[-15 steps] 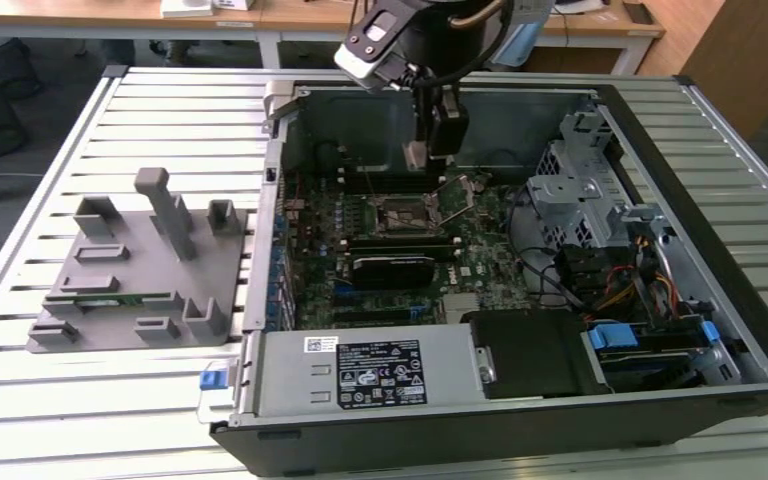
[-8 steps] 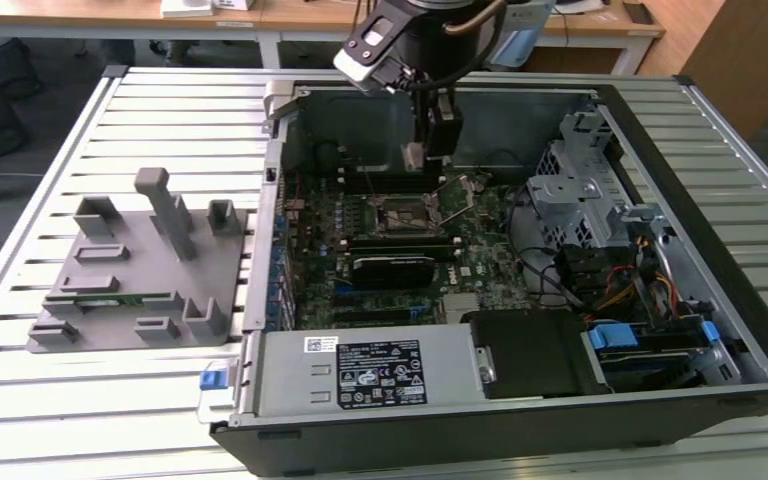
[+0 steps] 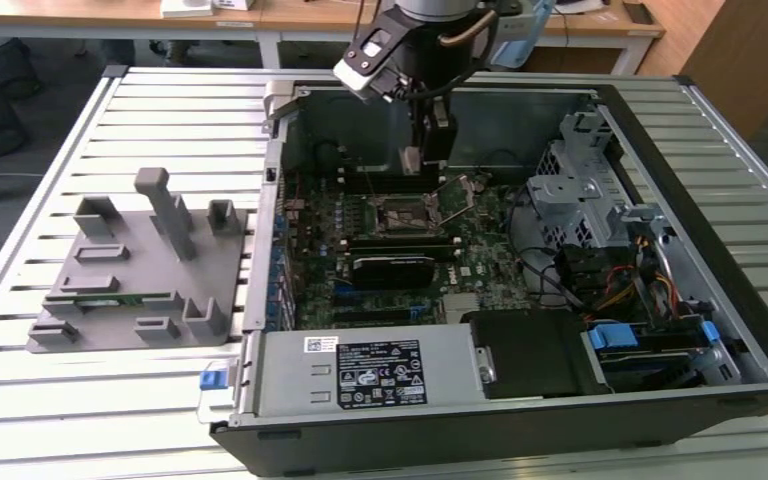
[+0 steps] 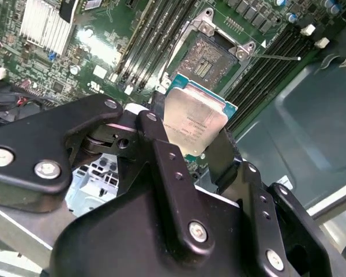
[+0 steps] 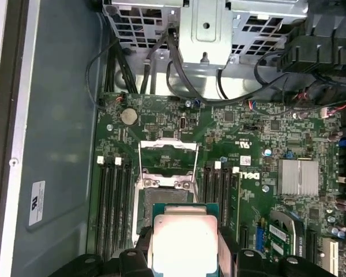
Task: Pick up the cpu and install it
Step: 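Place the cpu into insertion slot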
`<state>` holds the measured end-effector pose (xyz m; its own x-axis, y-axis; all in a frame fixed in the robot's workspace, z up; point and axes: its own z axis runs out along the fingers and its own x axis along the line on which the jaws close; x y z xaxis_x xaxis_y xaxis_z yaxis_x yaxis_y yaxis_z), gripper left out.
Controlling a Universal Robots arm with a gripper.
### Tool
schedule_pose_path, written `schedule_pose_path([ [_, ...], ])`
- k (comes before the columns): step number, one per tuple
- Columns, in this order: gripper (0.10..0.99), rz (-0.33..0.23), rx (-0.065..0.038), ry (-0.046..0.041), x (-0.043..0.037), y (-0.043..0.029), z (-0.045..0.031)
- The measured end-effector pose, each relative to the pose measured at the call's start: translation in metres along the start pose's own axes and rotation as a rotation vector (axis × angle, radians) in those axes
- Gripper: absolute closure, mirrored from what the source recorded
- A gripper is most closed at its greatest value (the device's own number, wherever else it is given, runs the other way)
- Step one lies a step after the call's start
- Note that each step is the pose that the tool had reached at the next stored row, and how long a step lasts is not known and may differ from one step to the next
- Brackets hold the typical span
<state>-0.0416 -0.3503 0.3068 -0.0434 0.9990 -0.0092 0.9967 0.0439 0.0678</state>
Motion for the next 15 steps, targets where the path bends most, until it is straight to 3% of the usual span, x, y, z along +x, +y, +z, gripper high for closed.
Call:
schedule_pose_path([
  [8, 0.553, 0.000, 0.000, 0.0000, 0.0008, -0.0019, 0.0119],
  [15, 0.553, 0.000, 0.000, -0.0001, 0.0028, -0.0024, 0.0152],
])
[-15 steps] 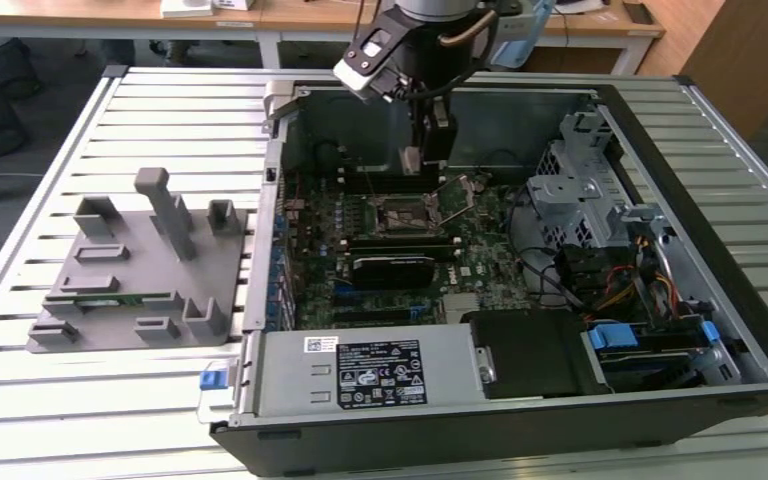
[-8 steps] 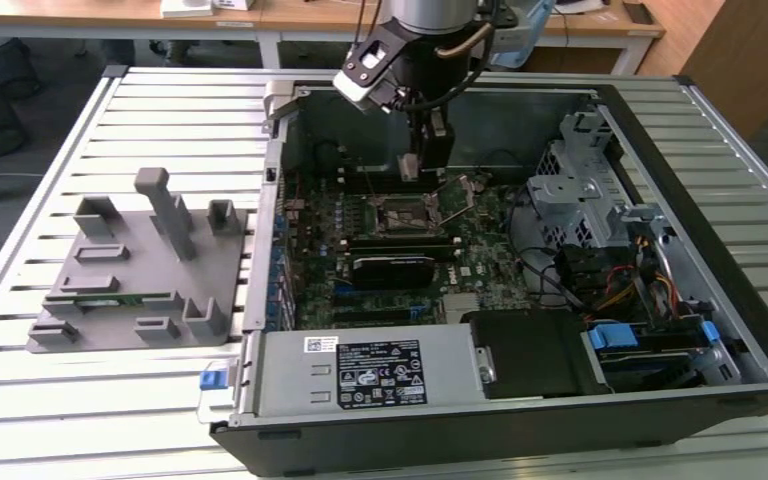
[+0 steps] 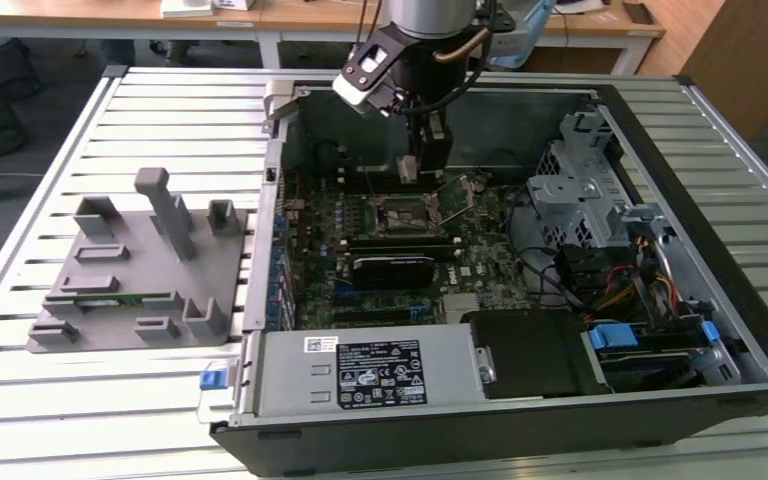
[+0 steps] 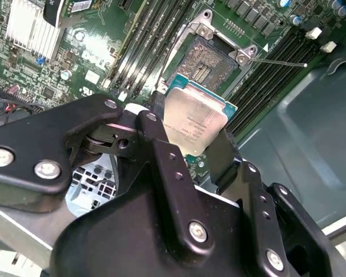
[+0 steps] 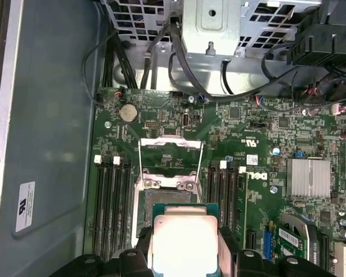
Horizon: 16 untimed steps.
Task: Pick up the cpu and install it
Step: 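Place the cpu into insertion slot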
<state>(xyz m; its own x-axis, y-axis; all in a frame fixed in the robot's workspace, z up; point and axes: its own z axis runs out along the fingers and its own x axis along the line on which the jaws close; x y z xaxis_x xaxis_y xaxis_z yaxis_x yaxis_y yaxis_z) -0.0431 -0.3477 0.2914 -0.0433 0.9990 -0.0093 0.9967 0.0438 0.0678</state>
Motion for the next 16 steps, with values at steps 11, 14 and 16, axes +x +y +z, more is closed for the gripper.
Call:
schedule_pose_path([
  [11, 0.553, 0.000, 0.000, 0.0001, 0.0038, -0.0025, 0.0096],
  [14, 0.553, 0.000, 0.000, 0.0001, 0.0046, -0.0027, 0.0135],
  [16, 0.553, 0.000, 0.000, 0.0001, 0.0052, -0.0028, 0.0157],
])
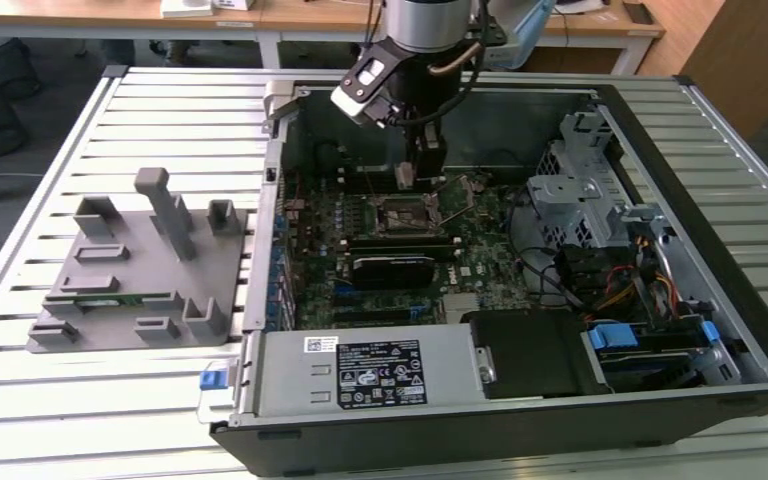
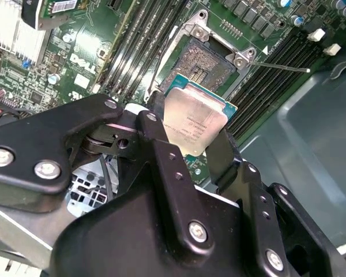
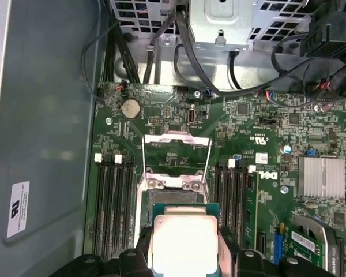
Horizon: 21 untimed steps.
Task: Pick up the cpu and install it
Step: 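Place the cpu into insertion slot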
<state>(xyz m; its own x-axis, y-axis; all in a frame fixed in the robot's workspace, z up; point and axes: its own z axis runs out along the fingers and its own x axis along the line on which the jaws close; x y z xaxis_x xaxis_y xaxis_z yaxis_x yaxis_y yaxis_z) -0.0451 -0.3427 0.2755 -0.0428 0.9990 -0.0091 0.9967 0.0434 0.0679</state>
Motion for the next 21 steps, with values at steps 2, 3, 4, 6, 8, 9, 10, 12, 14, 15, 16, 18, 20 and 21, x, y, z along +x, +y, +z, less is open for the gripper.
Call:
schedule_pose_path([
  [2, 0.553, 0.000, 0.000, 0.0000, 0.0005, -0.0001, 0.0023],
  [3, 0.553, 0.000, 0.000, -0.0001, 0.0010, -0.0003, 0.0037],
  [4, 0.553, 0.000, 0.000, -0.0002, 0.0017, -0.0003, 0.0053],
  [6, 0.553, 0.000, 0.000, -0.0001, 0.0032, -0.0005, 0.0087],
  [8, 0.553, 0.000, 0.000, -0.0002, 0.0040, -0.0006, 0.0123],
  [9, 0.553, 0.000, 0.000, -0.0002, 0.0042, -0.0007, 0.0141],
  [10, 0.553, 0.000, 0.000, -0.0001, 0.0043, -0.0009, 0.0160],
  [12, 0.553, 0.000, 0.000, -0.0003, 0.0044, -0.0012, 0.0196],
  [14, 0.553, 0.000, 0.000, -0.0002, 0.0046, -0.0015, 0.0225],
  [15, 0.553, 0.000, 0.000, -0.0002, 0.0047, -0.0016, 0.0238],
  [16, 0.553, 0.000, 0.000, -0.0002, 0.0048, -0.0017, 0.0250],
  [18, 0.553, 0.000, 0.000, -0.0001, 0.0050, -0.0018, 0.0270],
  [20, 0.553, 0.000, 0.000, -0.0002, 0.0051, -0.0020, 0.0291],
  [21, 0.553, 0.000, 0.000, -0.0002, 0.0051, -0.0022, 0.0305],
])
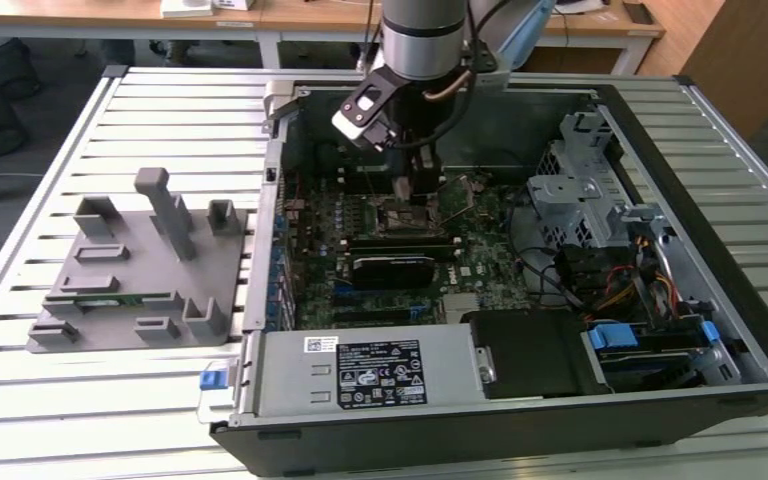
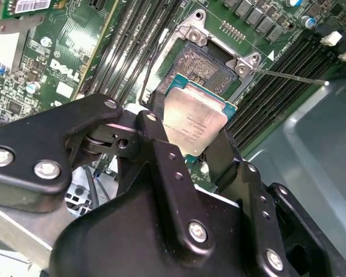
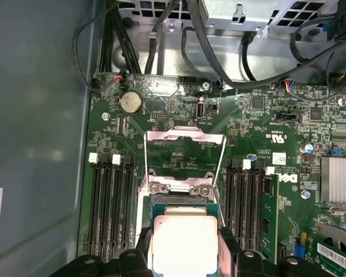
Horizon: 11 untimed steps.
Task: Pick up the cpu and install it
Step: 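Place the cpu into insertion slot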
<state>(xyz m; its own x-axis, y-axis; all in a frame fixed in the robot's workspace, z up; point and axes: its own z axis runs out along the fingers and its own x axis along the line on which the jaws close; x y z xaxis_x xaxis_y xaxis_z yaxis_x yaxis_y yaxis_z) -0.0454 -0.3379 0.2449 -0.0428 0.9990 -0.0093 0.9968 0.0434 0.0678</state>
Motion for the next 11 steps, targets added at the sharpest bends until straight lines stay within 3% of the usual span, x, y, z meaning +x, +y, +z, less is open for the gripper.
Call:
schedule_pose_path([
  [11, 0.553, 0.000, 0.000, 0.0001, 0.0008, -0.0013, 0.0189],
])
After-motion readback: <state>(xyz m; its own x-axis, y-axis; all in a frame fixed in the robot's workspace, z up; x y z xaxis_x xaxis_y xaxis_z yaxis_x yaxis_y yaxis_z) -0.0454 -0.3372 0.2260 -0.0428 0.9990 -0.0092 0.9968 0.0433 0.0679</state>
